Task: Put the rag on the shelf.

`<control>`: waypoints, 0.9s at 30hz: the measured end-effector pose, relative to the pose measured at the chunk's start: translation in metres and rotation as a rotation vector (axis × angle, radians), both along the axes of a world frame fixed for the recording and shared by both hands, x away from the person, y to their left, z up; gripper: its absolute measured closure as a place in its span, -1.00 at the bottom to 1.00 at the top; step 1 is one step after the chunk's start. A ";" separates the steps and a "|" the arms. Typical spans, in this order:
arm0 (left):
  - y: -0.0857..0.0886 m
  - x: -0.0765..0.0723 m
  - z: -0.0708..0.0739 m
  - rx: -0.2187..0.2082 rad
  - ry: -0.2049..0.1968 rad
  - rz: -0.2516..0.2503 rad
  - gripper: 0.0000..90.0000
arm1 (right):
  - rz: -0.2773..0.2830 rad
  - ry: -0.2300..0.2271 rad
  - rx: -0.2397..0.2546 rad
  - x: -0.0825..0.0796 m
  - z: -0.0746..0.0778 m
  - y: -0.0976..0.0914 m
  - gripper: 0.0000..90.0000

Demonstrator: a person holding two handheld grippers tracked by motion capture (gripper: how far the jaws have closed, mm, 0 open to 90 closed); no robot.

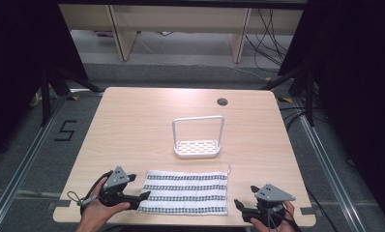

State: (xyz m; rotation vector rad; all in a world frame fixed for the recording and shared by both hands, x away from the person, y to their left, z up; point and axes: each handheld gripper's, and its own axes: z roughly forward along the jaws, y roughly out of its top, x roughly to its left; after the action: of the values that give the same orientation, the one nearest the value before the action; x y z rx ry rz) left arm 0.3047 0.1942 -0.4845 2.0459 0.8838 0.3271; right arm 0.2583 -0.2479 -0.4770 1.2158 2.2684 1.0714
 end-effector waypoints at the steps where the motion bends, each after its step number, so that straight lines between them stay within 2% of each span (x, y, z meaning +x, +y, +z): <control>1: -0.001 0.001 0.001 0.012 0.002 -0.012 -0.58 | 0.000 0.000 0.000 0.000 0.000 0.000 -0.43; 2: -0.005 0.002 0.001 0.005 0.005 -0.014 -0.58 | 0.033 -0.016 -0.008 0.001 -0.001 0.000 -0.42; 3: -0.005 0.002 0.001 0.005 0.005 -0.014 -0.57 | 0.015 -0.015 -0.010 -0.001 0.000 0.001 -0.42; 5: -0.007 0.003 0.001 0.010 0.000 -0.021 -0.57 | 0.022 -0.013 -0.011 -0.001 0.000 0.002 -0.42; 6: -0.010 0.004 0.001 -0.002 -0.004 -0.019 -0.57 | 0.018 -0.015 -0.018 -0.002 0.000 0.002 -0.42; 8: -0.013 0.006 0.003 0.013 -0.005 -0.032 -0.56 | 0.026 -0.019 -0.017 -0.003 0.000 0.004 -0.42; 9: -0.018 0.007 0.003 -0.004 -0.008 -0.024 -0.55 | 0.033 -0.036 -0.023 -0.003 0.000 0.004 -0.41; 11: -0.026 0.013 0.005 0.009 -0.010 -0.046 -0.55 | 0.044 -0.019 -0.016 -0.004 0.000 0.005 -0.41; 13: -0.032 0.016 0.007 0.023 -0.018 -0.062 -0.55 | 0.042 -0.029 -0.025 -0.005 0.001 0.006 -0.41; 16: -0.038 0.019 0.008 0.027 -0.019 -0.074 -0.55 | 0.042 -0.025 -0.022 -0.007 0.000 0.007 -0.41; 19: -0.052 0.025 0.009 0.038 -0.024 -0.100 -0.55 | 0.048 -0.035 -0.027 -0.008 0.000 0.010 -0.40; 22: -0.059 0.028 0.009 0.033 -0.025 -0.101 -0.55 | 0.060 -0.025 -0.025 -0.009 0.000 0.013 -0.38; 26: -0.078 0.035 0.011 0.042 -0.033 -0.145 -0.55 | 0.062 -0.015 -0.028 -0.010 0.000 0.015 -0.34; 27: -0.082 0.036 0.011 0.042 -0.032 -0.148 -0.55 | 0.063 -0.028 -0.031 -0.010 -0.001 0.015 -0.34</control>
State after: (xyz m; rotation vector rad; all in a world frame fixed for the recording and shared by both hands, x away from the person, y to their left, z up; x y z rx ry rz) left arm 0.3408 0.1127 -0.4730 2.1252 0.7071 0.2994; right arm 0.2487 -0.2325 -0.4780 1.1167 2.3072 1.0645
